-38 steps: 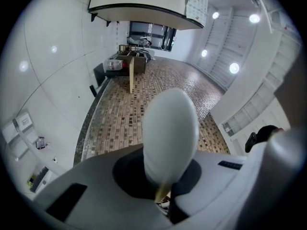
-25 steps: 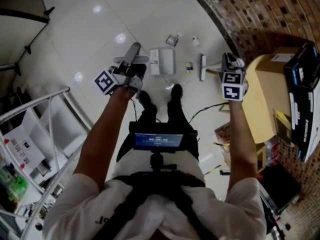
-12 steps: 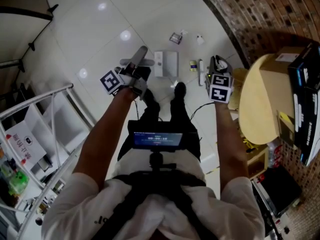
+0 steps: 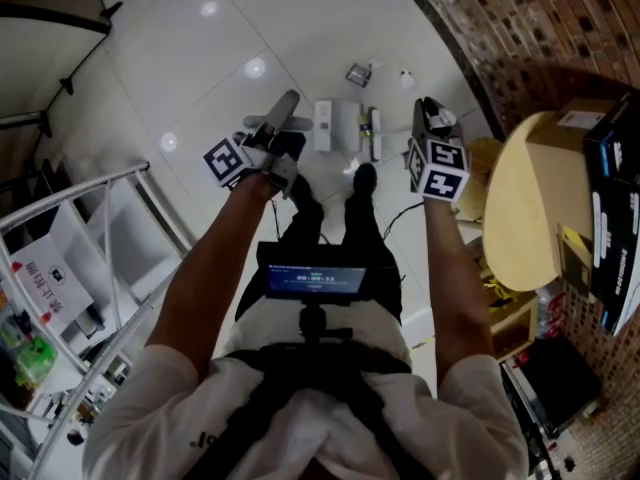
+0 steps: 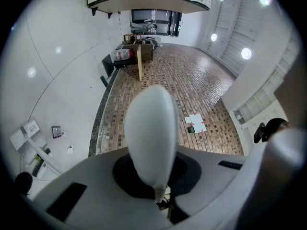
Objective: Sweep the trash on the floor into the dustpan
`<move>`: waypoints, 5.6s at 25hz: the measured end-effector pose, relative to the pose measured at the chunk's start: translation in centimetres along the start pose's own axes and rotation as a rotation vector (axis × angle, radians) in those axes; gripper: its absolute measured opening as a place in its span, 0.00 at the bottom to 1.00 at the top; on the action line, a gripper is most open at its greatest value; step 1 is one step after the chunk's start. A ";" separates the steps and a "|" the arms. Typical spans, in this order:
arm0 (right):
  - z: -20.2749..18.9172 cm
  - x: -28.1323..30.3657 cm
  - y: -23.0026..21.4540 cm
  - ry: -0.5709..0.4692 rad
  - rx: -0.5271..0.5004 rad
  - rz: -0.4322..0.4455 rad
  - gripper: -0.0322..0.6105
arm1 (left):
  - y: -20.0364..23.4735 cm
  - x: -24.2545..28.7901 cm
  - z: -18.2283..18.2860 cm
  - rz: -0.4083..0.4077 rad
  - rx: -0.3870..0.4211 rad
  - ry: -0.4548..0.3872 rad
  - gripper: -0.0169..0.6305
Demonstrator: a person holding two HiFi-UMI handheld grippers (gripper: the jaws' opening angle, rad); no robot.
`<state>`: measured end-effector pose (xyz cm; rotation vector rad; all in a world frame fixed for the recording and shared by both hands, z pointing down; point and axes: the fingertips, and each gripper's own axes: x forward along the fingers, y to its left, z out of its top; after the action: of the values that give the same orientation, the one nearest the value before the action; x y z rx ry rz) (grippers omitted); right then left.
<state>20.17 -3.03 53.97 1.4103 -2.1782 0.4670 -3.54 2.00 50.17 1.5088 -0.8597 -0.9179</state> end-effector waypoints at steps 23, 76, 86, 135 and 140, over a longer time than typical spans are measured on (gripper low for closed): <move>6.0 -1.6 5.6 -0.094 0.023 0.091 0.10 | -1.9 -2.6 8.5 -0.112 -0.003 -0.100 0.03; 13.9 18.2 4.3 0.030 0.124 -0.082 0.11 | 2.9 18.6 24.2 -0.084 -0.026 0.218 0.03; 15.9 16.3 5.3 -0.007 0.128 -0.059 0.11 | 3.6 18.0 25.6 -0.085 -0.061 0.201 0.03; 16.8 21.7 -2.6 0.033 0.111 -0.039 0.11 | 3.1 25.7 21.8 -0.106 -0.043 0.202 0.03; 17.1 20.5 -2.6 -0.006 0.207 -0.032 0.11 | 3.2 25.1 22.4 -0.101 -0.045 0.199 0.03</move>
<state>11.83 -28.45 51.91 1.5528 -2.1586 0.6947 -12.94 -30.40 49.25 1.5858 -0.6199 -0.8378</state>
